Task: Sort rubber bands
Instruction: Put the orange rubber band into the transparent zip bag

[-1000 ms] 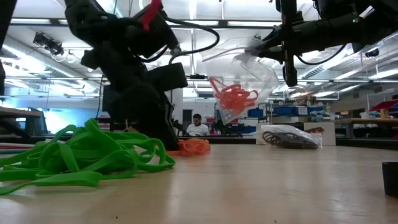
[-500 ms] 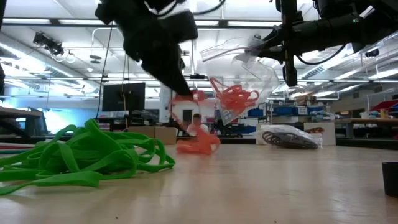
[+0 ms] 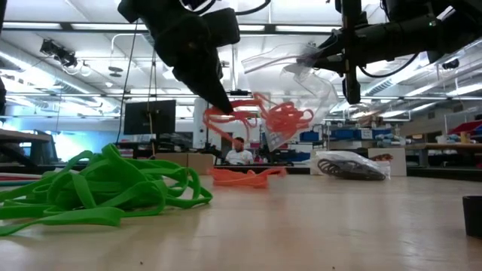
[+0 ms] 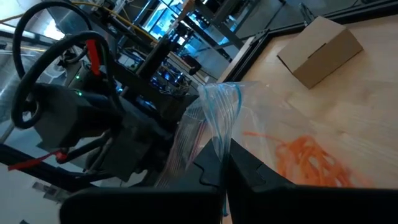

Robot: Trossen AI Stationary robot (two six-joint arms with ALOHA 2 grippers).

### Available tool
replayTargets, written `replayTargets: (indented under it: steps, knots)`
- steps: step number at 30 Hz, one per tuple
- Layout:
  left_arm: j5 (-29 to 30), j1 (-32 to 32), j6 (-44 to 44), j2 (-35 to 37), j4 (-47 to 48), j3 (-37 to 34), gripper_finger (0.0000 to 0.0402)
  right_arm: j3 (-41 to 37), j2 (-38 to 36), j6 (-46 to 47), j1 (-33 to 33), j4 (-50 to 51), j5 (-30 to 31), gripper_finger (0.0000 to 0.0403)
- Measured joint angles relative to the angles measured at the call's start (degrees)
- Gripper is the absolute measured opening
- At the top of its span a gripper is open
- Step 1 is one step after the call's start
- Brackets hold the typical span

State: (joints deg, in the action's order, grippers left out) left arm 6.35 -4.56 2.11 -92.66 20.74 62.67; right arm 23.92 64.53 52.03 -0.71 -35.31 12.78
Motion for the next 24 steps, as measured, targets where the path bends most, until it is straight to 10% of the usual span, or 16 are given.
replayTargets:
  steps: [18,24]
  knots:
    - [-0.85,0.27,0.39,0.0,0.76,0.0,0.008,0.0,0.0,0.02,0.0,-0.15,0.0,0.0004]
    - [1.94,1.32,1.18,-0.48,4.35,0.0,0.0009,0.0,0.0,0.04,0.0,-0.17,-0.02,0.0004]
